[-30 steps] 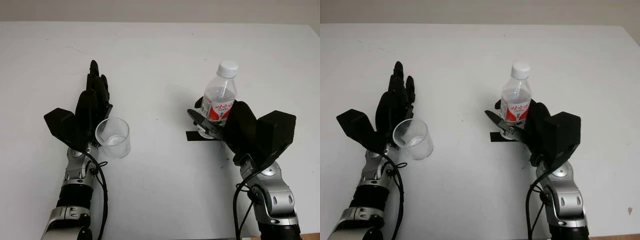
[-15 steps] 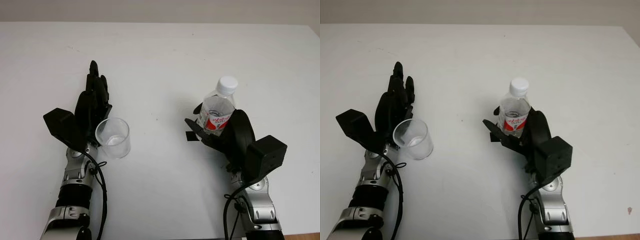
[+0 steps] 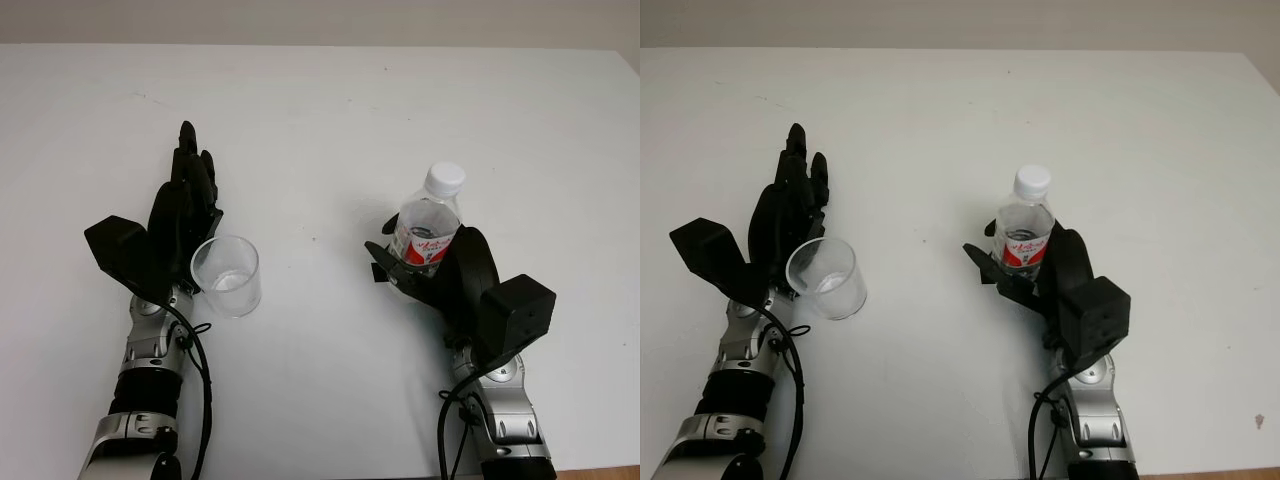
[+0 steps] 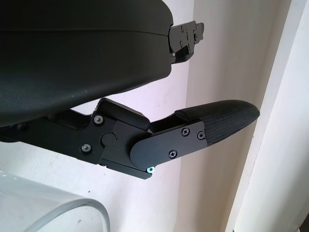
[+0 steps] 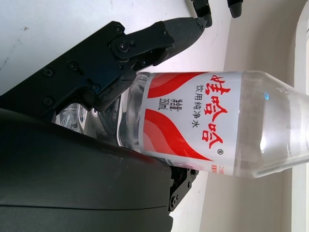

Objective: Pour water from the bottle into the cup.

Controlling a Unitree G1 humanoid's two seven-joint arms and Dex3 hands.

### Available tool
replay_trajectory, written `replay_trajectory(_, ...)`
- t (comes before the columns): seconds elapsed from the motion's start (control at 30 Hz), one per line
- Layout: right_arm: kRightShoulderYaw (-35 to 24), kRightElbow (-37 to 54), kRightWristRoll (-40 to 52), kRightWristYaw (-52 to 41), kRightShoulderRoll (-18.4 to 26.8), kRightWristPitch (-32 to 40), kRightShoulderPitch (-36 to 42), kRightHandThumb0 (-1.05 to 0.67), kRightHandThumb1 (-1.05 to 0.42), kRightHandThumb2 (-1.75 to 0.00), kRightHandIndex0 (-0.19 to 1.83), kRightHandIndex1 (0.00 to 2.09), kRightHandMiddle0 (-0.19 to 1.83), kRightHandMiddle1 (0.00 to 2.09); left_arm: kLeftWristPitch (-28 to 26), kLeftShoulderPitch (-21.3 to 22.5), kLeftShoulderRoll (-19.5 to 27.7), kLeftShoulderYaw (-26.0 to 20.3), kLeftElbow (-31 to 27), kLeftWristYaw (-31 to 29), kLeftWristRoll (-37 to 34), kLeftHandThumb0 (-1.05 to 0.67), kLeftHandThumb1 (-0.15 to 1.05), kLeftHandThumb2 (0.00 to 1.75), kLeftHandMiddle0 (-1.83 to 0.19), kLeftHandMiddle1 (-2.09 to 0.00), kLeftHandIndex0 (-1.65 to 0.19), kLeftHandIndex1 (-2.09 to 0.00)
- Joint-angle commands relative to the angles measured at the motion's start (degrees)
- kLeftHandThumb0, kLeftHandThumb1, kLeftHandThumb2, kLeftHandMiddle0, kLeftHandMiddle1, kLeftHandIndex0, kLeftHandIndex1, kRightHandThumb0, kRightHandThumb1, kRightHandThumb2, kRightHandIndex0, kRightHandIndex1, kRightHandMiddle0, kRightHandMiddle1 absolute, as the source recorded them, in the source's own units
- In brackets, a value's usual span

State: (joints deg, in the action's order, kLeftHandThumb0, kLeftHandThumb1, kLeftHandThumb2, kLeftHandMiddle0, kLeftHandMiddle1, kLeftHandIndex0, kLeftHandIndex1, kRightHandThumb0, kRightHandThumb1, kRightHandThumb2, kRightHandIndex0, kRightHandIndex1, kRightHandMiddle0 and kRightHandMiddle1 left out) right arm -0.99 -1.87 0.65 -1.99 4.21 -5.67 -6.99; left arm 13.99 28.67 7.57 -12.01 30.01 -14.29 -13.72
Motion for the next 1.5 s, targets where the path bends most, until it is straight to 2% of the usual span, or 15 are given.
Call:
replay_trajectory(0.0, -0.4, 0.2, 0.5, -0.3, -0.1, 0.3, -0.5, -0.46, -1.05, -0.4, 1.15, 2.09, 0.94, 2.09, -0.1, -0.5, 0.4, -0.2, 0.2, -0.1, 0.0, -0.82, 1.05, 0.75, 0.19, 0.0, 0.19, 0.0)
replay_trajectory(0.1, -0.5, 0.9, 1.7, -0.9, -0.4, 2.1, -0.3, -0.47, -1.05, -0.39, 1.13, 2.09, 0.93, 2.09, 0.0, -0.4, 0.5, -0.1, 0.3, -0.2, 0.0, -0.82, 1.05, 0.75, 0.19, 0.0, 0.19, 0.0)
replay_trajectory(0.23, -0.8, 1.2, 3.6, -1.5, -1.0, 3.7, -0.1, -0.47, -1.05, -0.37, 1.05, 2.09, 0.8, 2.09, -0.1, -0.4, 0.6, -0.1, 0.2, -0.1, 0.1, -0.83, 1.05, 0.75, 0.19, 0.0, 0.19, 0.0)
replay_trajectory(0.33, -0.6, 0.1, 3.8, -2.3, -1.0, 2.4, -0.1, -0.52, -1.05, -0.27, 0.79, 2.09, 0.55, 2.09, -0.3, -0.3, 0.7, -0.2, 0.4, -0.1, 0.0, -0.84, 1.05, 0.73, 0.19, 0.0, 0.19, 0.0)
replay_trajectory(0.37, -0.8, 0.2, 4.8, -2.9, -1.4, 2.9, -0.2, -0.55, -1.05, -0.2, 0.58, 2.06, 0.36, 2.02, -0.3, -0.3, 0.8, -0.2, 0.4, -0.1, 0.1, -0.84, 1.05, 0.73, 0.19, 0.0, 0.19, 0.0)
replay_trajectory(0.4, -0.9, 0.3, 5.9, -3.6, -1.6, 3.6, -0.2, -0.56, -1.05, -0.16, 0.46, 2.01, 0.26, 1.95, -0.4, -0.3, 0.8, -0.2, 0.3, 0.0, 0.1, -0.84, 1.05, 0.73, 0.19, 0.0, 0.19, 0.0)
replay_trajectory(0.47, -1.1, -0.1, 7.9, -5.8, -1.5, 3.6, -0.2, -0.6, -1.04, -0.09, 0.29, 1.76, 0.17, 1.7, -0.6, -0.4, 0.8, -0.1, 0.1, 0.2, 0.1, -0.84, 1.05, 0.73, 0.19, 0.0, 0.19, 0.0)
replay_trajectory(0.53, -0.4, -0.6, 7.0, -7.6, -0.1, 2.7, -0.1, -0.63, -1.03, -0.06, 0.13, 1.36, 0.07, 1.43, -0.8, -0.4, 0.8, -0.1, 0.0, 0.2, 0.1, -0.84, 1.05, 0.73, 0.19, -0.01, 0.19, 0.0)
replay_trajectory(0.6, -0.2, -0.7, 6.5, -8.9, 0.8, 2.8, 0.1, -0.68, -1.02, -0.05, 0.03, 1.06, -0.03, 1.26, -0.7, -0.4, 0.9, -0.1, 0.1, -0.1, 0.0, -0.84, 1.05, 0.73, 0.19, -0.01, 0.19, 0.0)
replay_trajectory(0.7, 0.0, 0.4, 6.0, -9.5, 1.2, 4.1, 0.7, -0.7, -1.01, -0.05, -0.03, 0.86, -0.09, 1.13, -0.4, -0.2, 0.8, -0.2, 0.3, -0.2, -0.1, -0.84, 1.05, 0.73, 0.19, -0.01, 0.19, 0.0)
replay_trajectory(0.9, 0.3, 1.4, 5.4, -10.0, 1.8, 4.8, 1.7, -0.68, -1.03, -0.06, -0.08, 0.72, -0.11, 1.01, -0.4, -0.2, 0.8, 0.0, 0.3, 0.0, 0.2, -0.84, 1.05, 0.73, 0.19, 0.0, 0.19, 0.0)
replay_trajectory(1.07, 0.7, 2.0, 5.0, -10.7, 2.3, 4.8, 2.4, -0.67, -0.97, -0.05, 0.01, 0.23, -0.06, 0.69, -0.7, -0.2, 0.7, -0.1, -0.1, 0.0, 0.0, -0.84, 1.05, 0.73, 0.19, 0.0, 0.19, 0.0)
replay_trajectory(1.37, 0.3, 2.5, 5.1, -12.0, 3.1, 3.7, 3.7, -0.71, -0.92, -0.05, -0.04, 0.07, -0.09, 0.48, -0.8, -0.3, 0.8, -0.2, 0.0, -0.3, -0.2, -0.84, 1.05, 0.73, 0.19, 0.0, 0.19, 0.0)
replay_trajectory(1.43, 0.1, 2.8, 4.5, -12.2, 3.8, 3.3, 4.2, -0.73, -0.9, -0.05, -0.11, 0.05, -0.12, 0.39, -0.9, -0.3, 0.8, -0.2, -0.1, -0.2, -0.2, -0.84, 1.05, 0.73, 0.19, 0.0, 0.19, 0.0)
replay_trajectory(1.47, 0.0, 2.8, 3.9, -12.3, 4.6, 2.5, 4.6, -0.79, -0.9, -0.05, -0.16, 0.02, -0.16, 0.21, -1.0, -0.3, 0.8, -0.2, -0.1, -0.2, -0.2, -0.84, 1.05, 0.73, 0.19, -0.01, 0.19, 0.0)
